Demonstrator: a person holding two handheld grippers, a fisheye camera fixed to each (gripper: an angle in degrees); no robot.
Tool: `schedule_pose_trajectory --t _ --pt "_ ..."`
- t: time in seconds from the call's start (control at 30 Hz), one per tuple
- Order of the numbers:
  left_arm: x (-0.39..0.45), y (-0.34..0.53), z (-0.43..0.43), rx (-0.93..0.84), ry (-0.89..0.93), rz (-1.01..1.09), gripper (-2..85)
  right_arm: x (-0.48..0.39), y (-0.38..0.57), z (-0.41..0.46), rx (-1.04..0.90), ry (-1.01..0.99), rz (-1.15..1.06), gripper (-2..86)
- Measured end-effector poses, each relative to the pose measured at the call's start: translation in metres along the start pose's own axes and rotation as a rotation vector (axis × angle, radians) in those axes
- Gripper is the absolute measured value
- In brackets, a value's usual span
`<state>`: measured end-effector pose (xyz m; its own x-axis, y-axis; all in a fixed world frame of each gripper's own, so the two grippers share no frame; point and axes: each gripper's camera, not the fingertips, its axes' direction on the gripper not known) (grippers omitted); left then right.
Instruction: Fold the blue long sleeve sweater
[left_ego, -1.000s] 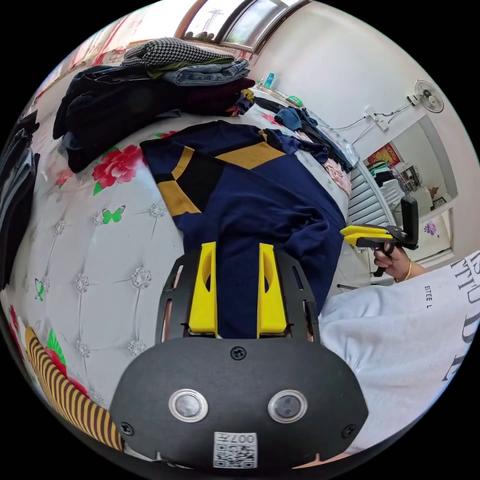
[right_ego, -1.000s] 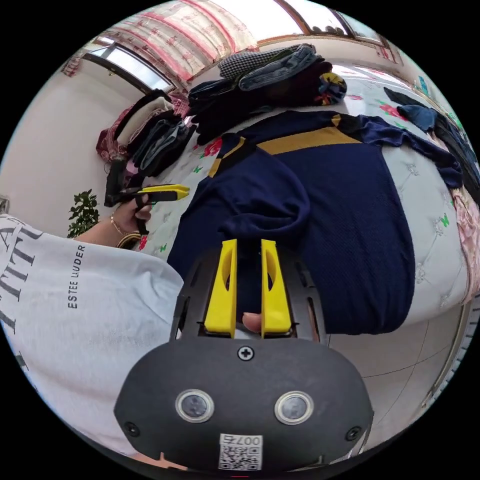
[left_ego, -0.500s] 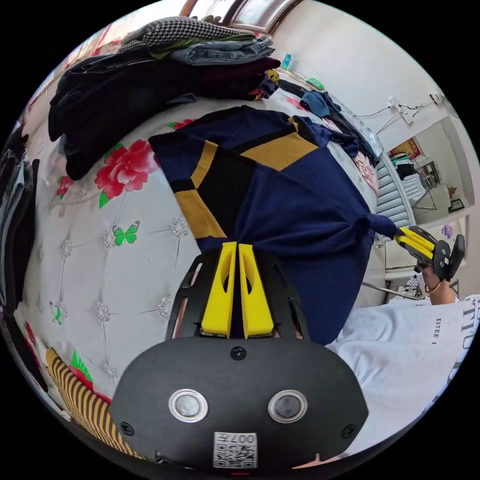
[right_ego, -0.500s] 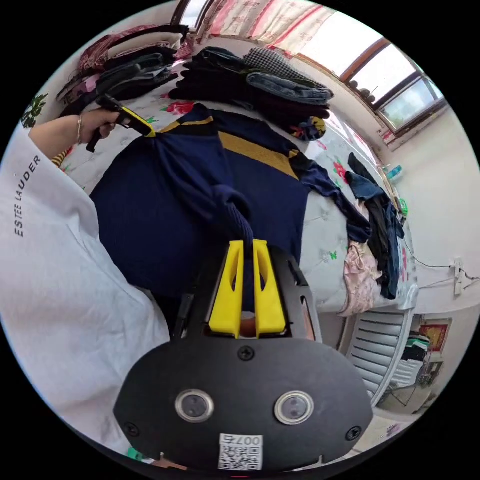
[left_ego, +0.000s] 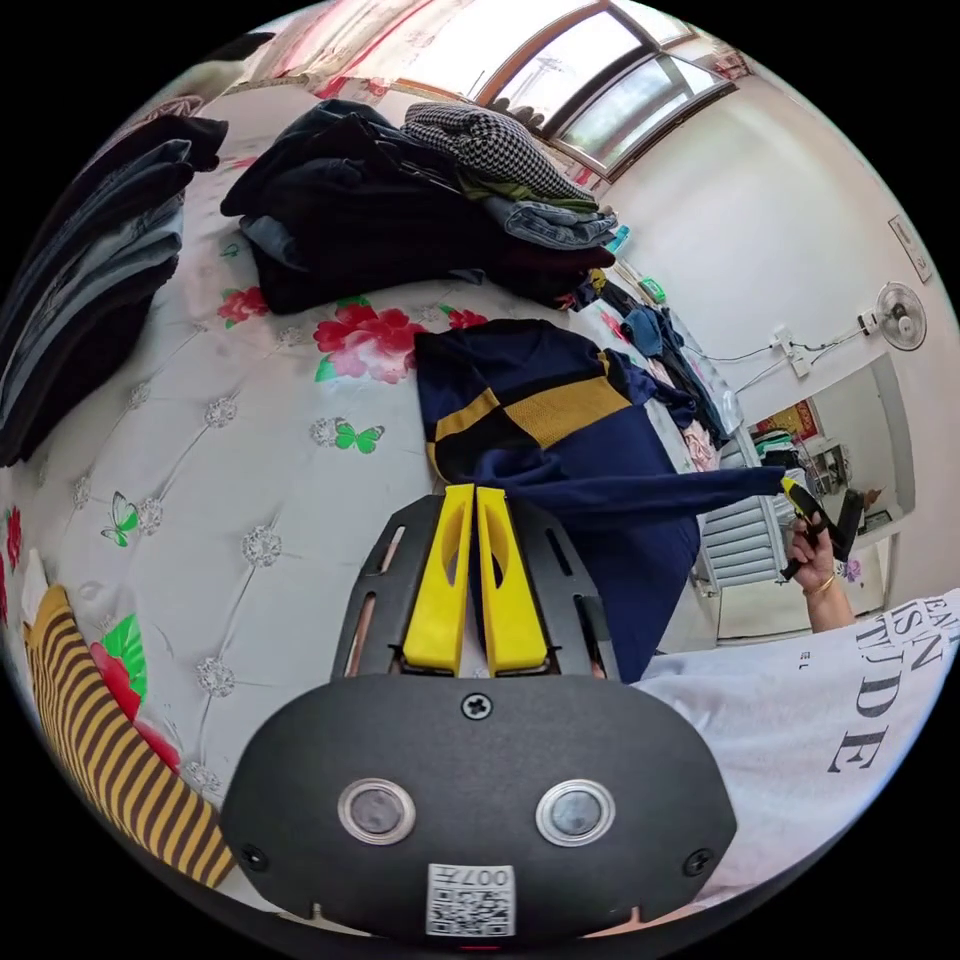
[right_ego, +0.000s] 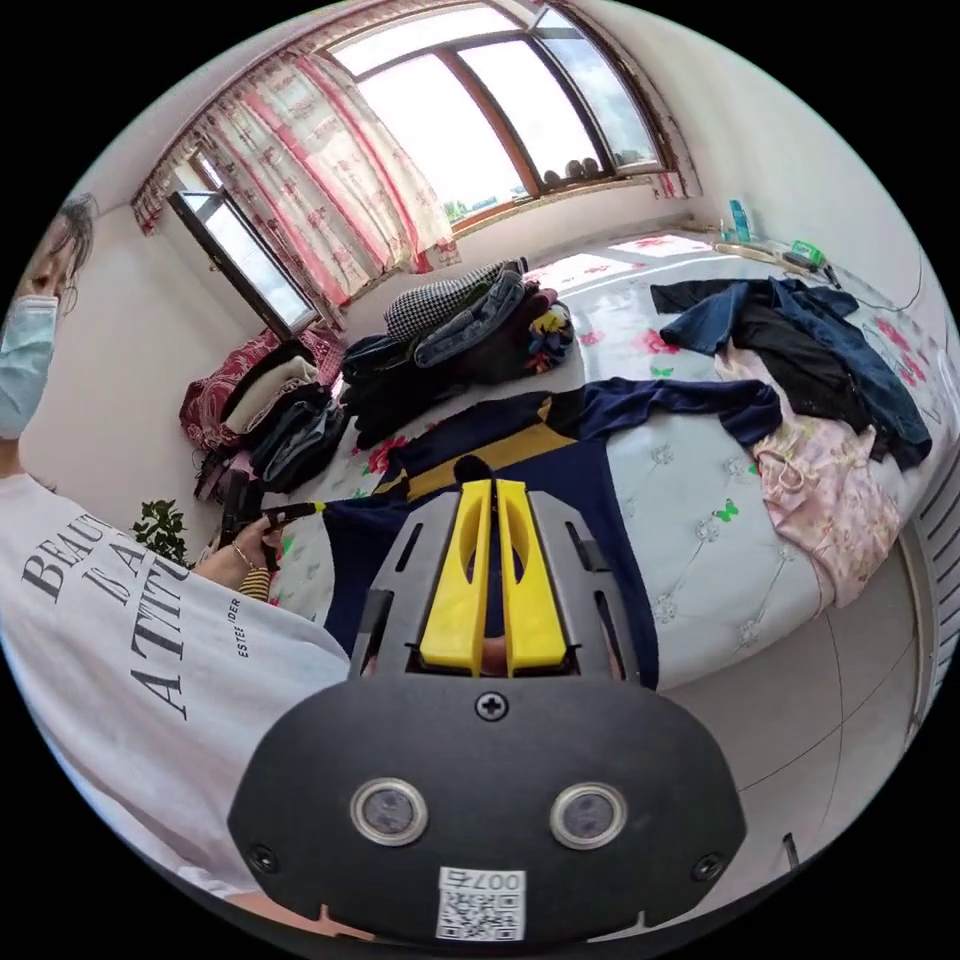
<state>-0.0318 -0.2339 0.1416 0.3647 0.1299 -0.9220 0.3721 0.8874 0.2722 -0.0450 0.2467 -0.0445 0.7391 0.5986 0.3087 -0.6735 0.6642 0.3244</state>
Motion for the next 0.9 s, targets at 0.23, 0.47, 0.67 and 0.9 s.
schedule_pose_trajectory --t 0.23,0.47,0.67,0.9 --pt "-0.015 0.043 0.019 -0.123 0.025 0.032 3.2 -0.003 0.030 0.017 -0.248 0.186 -0.045 -0.3" --pt "-0.022 0.017 0.011 -0.091 -0.074 0.118 7.7 0.025 0.061 0.041 -0.375 0.065 0.113 -0.3" --pt "0.015 -0.069 0.075 -0.111 -0.107 0.340 10.3 0.011 0.034 0.037 -0.373 0.038 0.070 -0.3" --pt "0.027 -0.088 0.154 -0.263 -0.275 0.468 0.7 -0.004 0.013 0.019 -0.347 0.079 0.058 -0.3"
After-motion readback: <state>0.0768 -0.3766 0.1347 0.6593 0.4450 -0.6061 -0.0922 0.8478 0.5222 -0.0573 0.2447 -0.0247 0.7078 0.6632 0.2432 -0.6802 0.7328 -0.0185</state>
